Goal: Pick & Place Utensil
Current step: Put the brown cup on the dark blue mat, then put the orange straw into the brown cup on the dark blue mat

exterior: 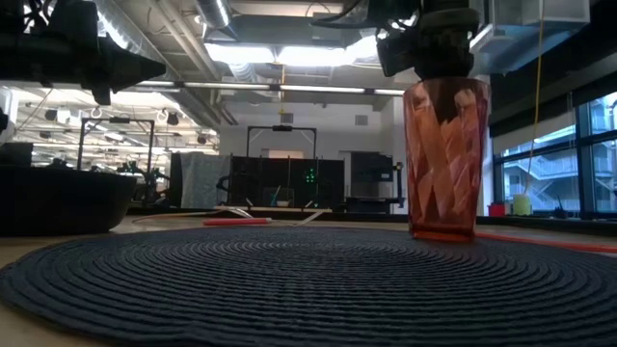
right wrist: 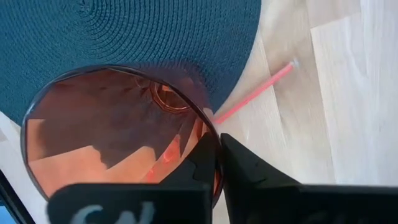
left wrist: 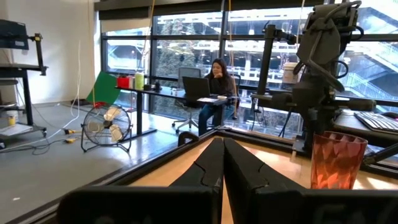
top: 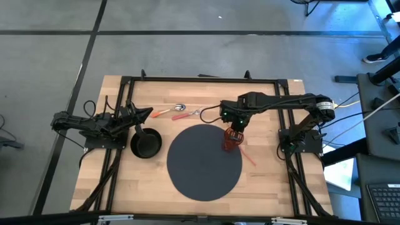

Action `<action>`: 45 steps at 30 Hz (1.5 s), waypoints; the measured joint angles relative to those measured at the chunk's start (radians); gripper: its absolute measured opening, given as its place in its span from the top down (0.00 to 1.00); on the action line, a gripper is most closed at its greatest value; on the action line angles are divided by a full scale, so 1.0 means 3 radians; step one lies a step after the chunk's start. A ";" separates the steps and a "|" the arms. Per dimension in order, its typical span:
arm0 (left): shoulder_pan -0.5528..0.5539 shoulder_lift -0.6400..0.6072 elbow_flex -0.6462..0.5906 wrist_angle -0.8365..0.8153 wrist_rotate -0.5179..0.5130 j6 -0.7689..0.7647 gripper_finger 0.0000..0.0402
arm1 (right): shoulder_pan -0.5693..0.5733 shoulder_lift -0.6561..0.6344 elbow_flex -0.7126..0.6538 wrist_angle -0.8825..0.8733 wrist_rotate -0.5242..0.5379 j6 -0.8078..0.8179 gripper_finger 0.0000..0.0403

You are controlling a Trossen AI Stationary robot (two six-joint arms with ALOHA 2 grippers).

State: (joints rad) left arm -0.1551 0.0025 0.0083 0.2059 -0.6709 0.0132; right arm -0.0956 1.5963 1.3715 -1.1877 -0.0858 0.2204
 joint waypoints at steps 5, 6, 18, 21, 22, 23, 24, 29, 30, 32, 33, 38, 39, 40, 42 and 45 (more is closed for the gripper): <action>-0.0001 0.0000 0.0000 0.0001 -0.0001 0.0000 0.99 | 0.0001 0.0011 0.0000 0.0056 -0.0129 -0.0062 0.89; -0.0001 0.0001 0.0000 0.0000 -0.0001 0.0000 0.99 | 0.0004 0.0013 0.0000 0.0057 -0.0131 -0.0060 0.88; 0.0000 0.0001 0.0000 0.0000 -0.0003 0.0000 0.99 | 0.0001 0.0011 0.0198 -0.0103 -0.0134 -0.0056 0.66; 0.0000 0.0000 0.0000 0.0000 -0.0002 0.0000 0.99 | 0.0001 0.0011 0.0428 -0.0341 -0.0128 -0.0056 0.63; -0.0001 0.0000 0.0000 0.0000 -0.0004 0.0000 0.99 | 0.0001 0.0010 0.0516 -0.0437 -0.0128 -0.0049 0.62; 0.0000 0.0000 0.0000 0.0000 -0.0002 0.0000 0.99 | 0.0001 0.0010 0.0606 -0.0542 -0.0120 -0.0049 0.61; 0.0000 0.0001 0.0000 -0.0001 -0.0004 0.0000 0.99 | 0.0001 0.0010 0.0713 -0.0676 -0.0083 -0.0048 0.61; -0.0001 0.0000 0.0000 -0.0077 -0.0006 0.0000 0.99 | 0.0051 -0.0107 0.1147 -0.1291 0.0218 0.0148 0.60; 0.0000 0.0001 0.0000 -0.0088 -0.0014 0.0001 0.99 | 0.0081 -0.0205 0.1150 -0.1250 0.0236 0.0200 0.60; 0.0000 0.0000 0.0000 -0.0093 -0.0045 0.0001 0.99 | 0.0174 -0.0444 0.1094 -0.1215 0.0274 0.0320 0.60; 0.0000 0.0001 0.0000 -0.0102 -0.0067 0.0001 0.99 | 0.0229 -0.0566 0.1057 -0.1221 0.0353 0.0412 0.60; 0.0000 0.0000 0.0001 -0.0115 -0.0088 0.0001 0.99 | 0.0529 -0.1170 0.0598 -0.1150 0.0781 0.1008 0.60; -0.0001 0.0001 0.0001 -0.0115 -0.0089 0.0001 0.99 | 0.0572 -0.1264 0.0475 -0.1068 0.0778 0.1137 0.60; 0.0000 0.0001 0.0000 -0.0116 -0.0090 0.0001 0.99 | 0.0616 -0.1334 0.0351 -0.1000 0.0762 0.1256 0.60; -0.0001 0.0001 0.0000 -0.0116 -0.0091 0.0001 0.99 | 0.0698 -0.1423 0.0089 -0.0859 0.0677 0.1467 0.60; -0.0001 0.0000 0.0000 -0.0116 -0.0092 0.0001 0.99 | 0.0807 -0.1426 -0.0317 -0.0768 0.0547 0.1736 0.60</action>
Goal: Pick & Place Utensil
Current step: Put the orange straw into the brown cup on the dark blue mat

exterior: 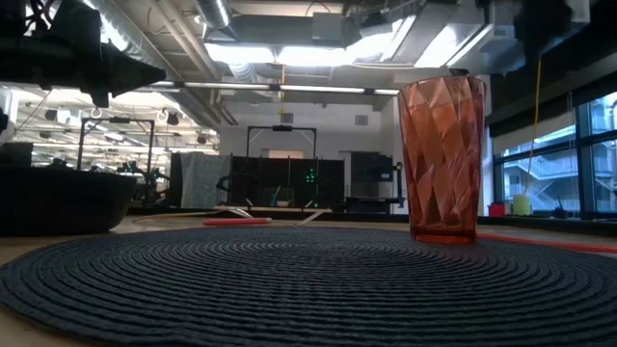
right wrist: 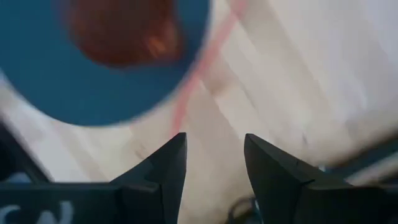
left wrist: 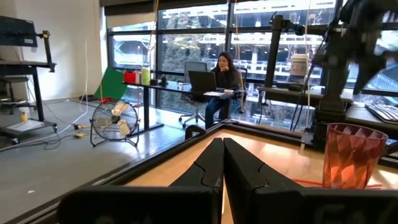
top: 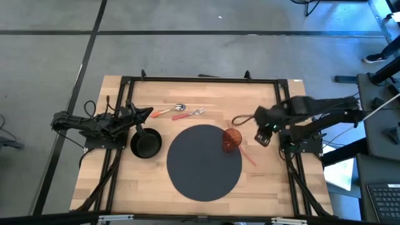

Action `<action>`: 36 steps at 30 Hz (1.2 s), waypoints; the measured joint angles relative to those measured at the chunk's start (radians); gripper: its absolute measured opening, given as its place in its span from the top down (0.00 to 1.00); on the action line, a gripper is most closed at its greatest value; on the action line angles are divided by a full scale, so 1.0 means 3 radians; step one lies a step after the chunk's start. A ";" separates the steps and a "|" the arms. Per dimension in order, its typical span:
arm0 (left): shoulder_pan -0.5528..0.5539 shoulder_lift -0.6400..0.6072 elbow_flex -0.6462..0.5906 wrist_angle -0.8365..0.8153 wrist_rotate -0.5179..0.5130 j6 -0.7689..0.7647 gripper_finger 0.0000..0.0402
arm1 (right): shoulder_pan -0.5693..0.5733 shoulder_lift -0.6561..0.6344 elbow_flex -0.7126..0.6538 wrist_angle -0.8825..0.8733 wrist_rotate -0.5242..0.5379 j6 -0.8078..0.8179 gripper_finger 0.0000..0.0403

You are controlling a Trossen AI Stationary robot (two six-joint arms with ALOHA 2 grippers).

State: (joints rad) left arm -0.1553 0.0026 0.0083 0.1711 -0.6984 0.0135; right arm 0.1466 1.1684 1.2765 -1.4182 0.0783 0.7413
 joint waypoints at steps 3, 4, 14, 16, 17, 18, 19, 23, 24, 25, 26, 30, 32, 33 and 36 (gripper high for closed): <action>0.0000 0.0000 0.0000 0.0000 -0.0001 0.0000 0.99 | 0.0078 0.0013 -0.0424 0.0127 -0.0066 0.0204 0.60; 0.0000 0.0001 0.0000 0.0001 -0.0001 0.0000 0.99 | 0.0101 0.0008 -0.0571 0.0264 -0.0133 0.0263 0.60; 0.0000 0.0001 0.0000 -0.0028 -0.0001 0.0000 0.99 | 0.0281 0.0011 -0.1497 0.1737 -0.0535 0.0551 0.60; 0.0000 0.0001 0.0000 -0.0036 -0.0001 0.0000 0.99 | 0.0336 0.0011 -0.1592 0.1835 -0.0552 0.0660 0.60; 0.0001 0.0001 0.0000 -0.0036 -0.0001 0.0000 0.99 | 0.0356 0.0011 -0.1639 0.1899 -0.0551 0.0709 0.60; 0.0000 0.0001 0.0000 -0.0037 -0.0001 0.0000 0.99 | 0.0373 0.0011 -0.1689 0.1972 -0.0550 0.0747 0.60; 0.0000 0.0000 0.0000 -0.0036 -0.0001 0.0000 0.99 | 0.0394 0.0011 -0.1734 0.2047 -0.0544 0.0790 0.60; 0.0000 0.0000 0.0000 -0.0036 -0.0001 0.0000 0.99 | 0.0490 0.0026 -0.1896 0.2471 -0.0528 0.0880 0.60; 0.0000 0.0001 0.0000 -0.0036 -0.0001 0.0000 0.99 | 0.0517 0.0048 -0.1935 0.2546 -0.0522 0.0904 0.60; 0.0001 0.0001 0.0001 -0.0036 -0.0001 0.0000 0.99 | 0.0546 0.0083 -0.1958 0.2574 -0.0497 0.0919 0.60; 0.0001 0.0001 0.0000 -0.0036 -0.0001 0.0000 0.99 | 0.0579 0.0136 -0.1968 0.2578 -0.0469 0.0929 0.60; 0.0000 0.0000 0.0000 -0.0036 -0.0001 0.0000 0.99 | 0.0696 0.0409 -0.1971 0.2592 -0.0400 0.0983 0.60; 0.0001 0.0001 0.0000 -0.0036 -0.0001 0.0000 0.99 | 0.0734 0.0566 -0.1970 0.2623 -0.0389 0.0982 0.60; 0.0000 0.0000 0.0001 -0.0036 -0.0001 0.0000 0.99 | 0.0748 0.0637 -0.1971 0.2637 -0.0388 0.0982 0.60; 0.0001 0.0001 0.0000 -0.0036 -0.0001 0.0000 0.99 | 0.0773 0.0819 -0.1969 0.2673 -0.0386 0.0981 0.60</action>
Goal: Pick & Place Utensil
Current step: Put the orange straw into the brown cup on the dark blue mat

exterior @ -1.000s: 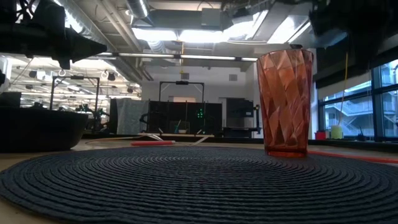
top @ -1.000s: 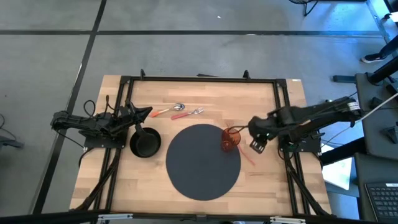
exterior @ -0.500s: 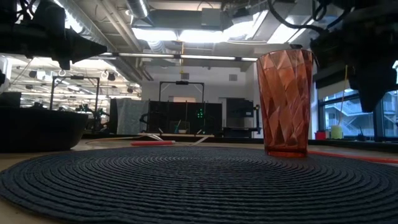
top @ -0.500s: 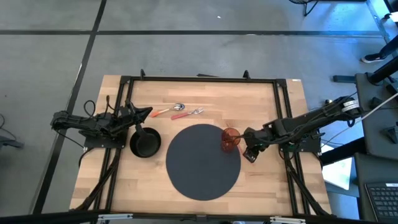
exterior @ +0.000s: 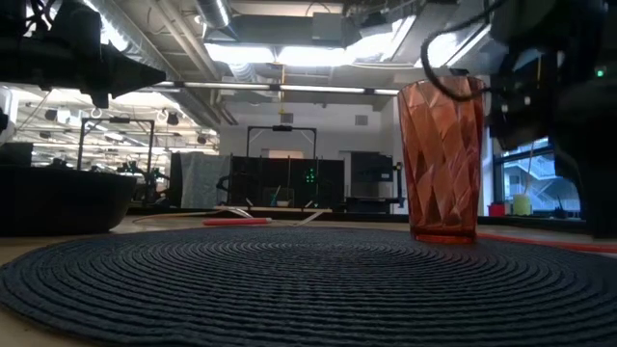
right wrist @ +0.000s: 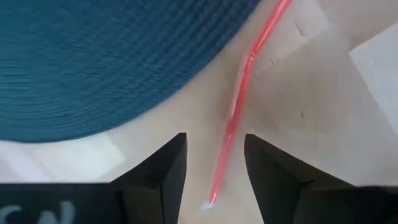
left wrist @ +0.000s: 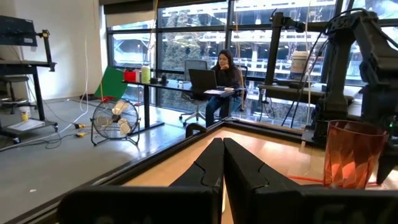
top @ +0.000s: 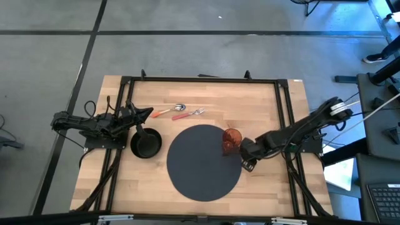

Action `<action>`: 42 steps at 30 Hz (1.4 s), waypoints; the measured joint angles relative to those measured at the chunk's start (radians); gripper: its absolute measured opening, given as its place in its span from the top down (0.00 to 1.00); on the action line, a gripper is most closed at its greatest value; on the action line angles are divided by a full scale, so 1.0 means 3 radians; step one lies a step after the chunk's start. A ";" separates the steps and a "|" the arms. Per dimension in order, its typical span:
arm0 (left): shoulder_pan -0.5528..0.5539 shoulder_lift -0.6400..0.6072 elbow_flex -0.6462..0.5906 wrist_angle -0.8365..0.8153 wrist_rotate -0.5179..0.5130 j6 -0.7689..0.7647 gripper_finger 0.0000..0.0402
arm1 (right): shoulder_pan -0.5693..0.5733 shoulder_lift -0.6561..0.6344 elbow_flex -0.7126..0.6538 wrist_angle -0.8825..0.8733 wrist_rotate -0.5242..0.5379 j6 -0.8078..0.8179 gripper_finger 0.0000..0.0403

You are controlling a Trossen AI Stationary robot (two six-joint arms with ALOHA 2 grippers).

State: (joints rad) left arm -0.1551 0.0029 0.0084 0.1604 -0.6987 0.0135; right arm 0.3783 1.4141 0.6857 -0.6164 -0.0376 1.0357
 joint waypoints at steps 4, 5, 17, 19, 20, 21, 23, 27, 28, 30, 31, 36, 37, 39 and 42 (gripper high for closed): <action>-0.0001 0.0000 0.0000 0.0000 0.0000 0.0000 0.99 | 0.0001 0.0173 0.0006 -0.0018 0.0002 -0.0011 0.60; 0.0000 -0.0001 0.0000 0.0000 0.0000 0.0000 0.99 | 0.0001 0.0203 0.0009 -0.0018 0.0003 -0.0011 0.60; -0.0001 0.0000 0.0000 0.0000 0.0000 0.0000 0.99 | 0.0001 0.0268 0.0013 -0.0034 0.0004 -0.0088 0.61; -0.0001 -0.0001 -0.0001 0.0000 0.0000 0.0000 0.99 | 0.0001 0.0268 0.0010 -0.0043 0.0005 -0.0088 0.64; -0.0001 0.0000 -0.0001 0.0000 0.0000 0.0000 0.99 | 0.0003 0.0269 0.0010 -0.0052 0.0004 -0.0088 0.66; -0.0001 0.0000 0.0001 0.0000 0.0001 0.0000 0.99 | 0.0013 0.0270 0.0010 -0.0061 0.0001 -0.0088 0.69; 0.0000 -0.0001 0.0000 0.0000 0.0001 0.0000 0.99 | 0.0040 0.0270 0.0008 -0.0091 0.0014 -0.0093 0.75; 0.0000 0.0000 0.0000 0.0000 0.0001 0.0000 0.99 | 0.0079 0.0272 0.0006 -0.0142 0.0050 -0.0086 0.89; 0.0000 0.0000 0.0000 0.0000 0.0001 0.0000 0.99 | 0.0083 0.0272 0.0004 -0.0147 0.0051 -0.0086 0.93; -0.0001 0.0000 -0.0001 0.0000 0.0001 0.0000 0.99 | 0.0085 0.0272 0.0004 -0.0151 0.0046 -0.0087 0.98; -0.0001 0.0000 -0.0001 0.0000 0.0001 -0.0001 0.99 | 0.0085 0.0273 0.0004 -0.0150 0.0037 -0.0087 0.98; -0.0001 0.0000 0.0001 0.0000 0.0001 -0.0001 0.99 | 0.0085 0.0248 0.0004 -0.0192 0.0004 -0.0076 0.99; 0.0000 -0.0001 -0.0001 0.0000 0.0001 -0.0001 0.99 | 0.0087 0.0230 0.0009 -0.0222 -0.0020 -0.0067 0.99; 0.0000 -0.0001 0.0000 0.0000 0.0001 -0.0002 0.99 | 0.0094 0.0185 0.0030 -0.0386 -0.0072 -0.0037 0.99; -0.0001 -0.0001 0.0000 0.0000 0.0002 -0.0011 0.99 | 0.0096 0.0113 0.0146 -0.0716 0.0012 0.0034 0.99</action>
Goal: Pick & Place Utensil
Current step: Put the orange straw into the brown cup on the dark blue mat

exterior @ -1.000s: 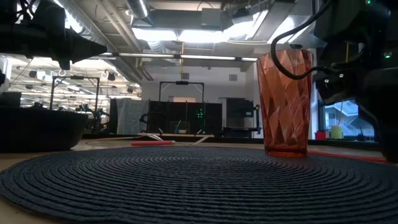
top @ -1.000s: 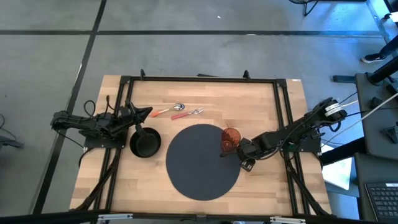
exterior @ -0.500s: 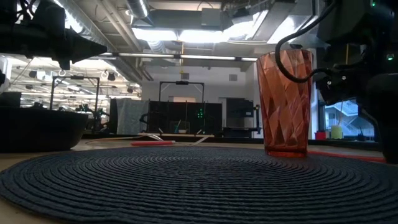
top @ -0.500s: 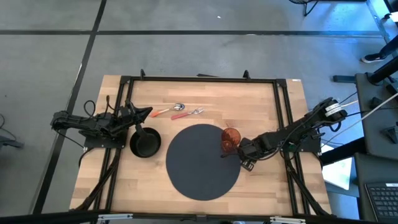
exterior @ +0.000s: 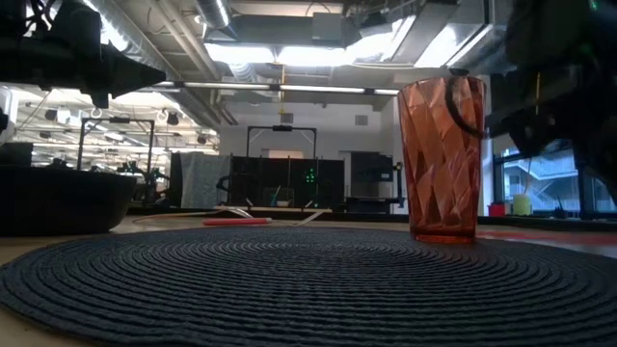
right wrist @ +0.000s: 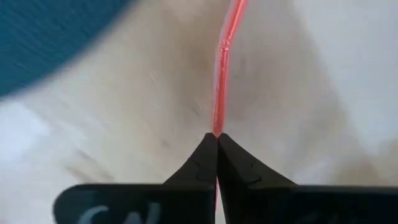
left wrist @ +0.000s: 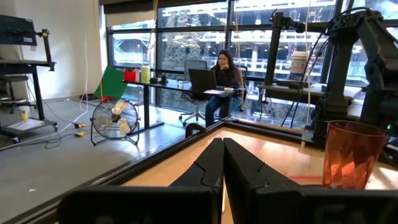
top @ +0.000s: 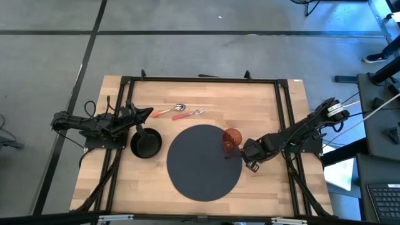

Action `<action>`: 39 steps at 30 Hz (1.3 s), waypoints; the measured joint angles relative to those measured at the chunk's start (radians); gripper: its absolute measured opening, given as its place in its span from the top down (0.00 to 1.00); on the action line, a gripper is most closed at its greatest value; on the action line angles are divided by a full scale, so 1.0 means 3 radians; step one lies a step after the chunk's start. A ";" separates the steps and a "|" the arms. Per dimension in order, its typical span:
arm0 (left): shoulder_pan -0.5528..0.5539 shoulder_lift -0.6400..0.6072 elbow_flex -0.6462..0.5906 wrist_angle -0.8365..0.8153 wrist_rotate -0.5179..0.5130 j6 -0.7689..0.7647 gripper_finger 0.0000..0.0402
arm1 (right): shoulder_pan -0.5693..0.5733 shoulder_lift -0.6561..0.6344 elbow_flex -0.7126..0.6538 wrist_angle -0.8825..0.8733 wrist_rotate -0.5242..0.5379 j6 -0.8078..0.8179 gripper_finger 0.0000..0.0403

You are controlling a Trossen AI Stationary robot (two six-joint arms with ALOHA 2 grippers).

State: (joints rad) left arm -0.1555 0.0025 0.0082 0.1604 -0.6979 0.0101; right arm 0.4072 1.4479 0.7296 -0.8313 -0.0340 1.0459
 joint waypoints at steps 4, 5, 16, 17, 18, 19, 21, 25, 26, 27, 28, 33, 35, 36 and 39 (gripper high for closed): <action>0.0001 0.0001 0.0000 0.0000 0.0000 0.0000 0.99 | -0.0003 -0.0027 0.0218 -0.0579 0.0218 0.0034 1.00; 0.0000 0.0001 0.0000 0.0000 0.0000 0.0000 0.99 | -0.0003 -0.0026 0.0290 -0.0686 0.0260 0.0034 1.00; 0.0000 0.0001 0.0000 0.0000 0.0000 0.0000 0.99 | -0.0004 -0.0033 0.1144 -0.2124 0.0740 0.0122 1.00; 0.0000 0.0000 0.0001 0.0000 0.0000 0.0000 0.99 | -0.0005 -0.0033 0.1231 -0.2294 0.0799 0.0143 1.00; 0.0000 0.0001 0.0000 0.0000 0.0000 0.0000 0.99 | -0.0009 -0.0033 0.1316 -0.2449 0.0857 0.0162 1.00; 0.0001 0.0001 0.0000 0.0000 0.0000 0.0000 0.99 | -0.0020 -0.0034 0.1401 -0.2504 0.0907 0.0168 1.00; 0.0000 0.0001 0.0001 0.0000 0.0000 0.0000 0.99 | -0.0068 -0.0114 0.1527 -0.2431 0.0961 0.0023 1.00; 0.0000 0.0000 0.0000 0.0004 0.0013 -0.0002 0.99 | -0.0195 -0.0200 0.1814 -0.2462 0.1141 -0.0203 1.00; 0.0000 0.0001 0.0001 0.0003 0.0027 -0.0009 0.99 | -0.0220 -0.0218 0.1862 -0.2463 0.1184 -0.0271 1.00; 0.0000 0.0003 0.0000 0.0002 0.0031 -0.0019 0.99 | -0.0253 -0.0223 0.1933 -0.2453 0.1230 -0.0347 1.00; 0.0000 0.0003 0.0000 0.0001 0.0032 -0.0019 0.99 | -0.0284 -0.0230 0.2017 -0.2439 0.1292 -0.0441 1.00; 0.0001 0.0004 0.0000 0.0003 0.0033 -0.0024 0.99 | -0.0459 -0.0233 0.2505 -0.2378 0.1673 -0.1083 1.00; 0.0001 0.0004 0.0000 0.0002 0.0034 -0.0024 0.99 | -0.0545 -0.0233 0.2748 -0.2363 0.1848 -0.1427 1.00; 0.0001 0.0004 0.0001 0.0002 0.0033 -0.0024 0.99 | -0.0591 -0.0233 0.2874 -0.2374 0.1970 -0.1583 1.00; 0.0001 0.0004 0.0000 0.0003 0.0034 -0.0024 0.99 | -0.0731 -0.0231 0.3251 -0.2453 0.2385 -0.2206 1.00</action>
State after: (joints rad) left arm -0.1553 0.0036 0.0082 0.1612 -0.6876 0.0029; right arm 0.1879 1.3785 1.7049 -1.5671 0.6816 0.3841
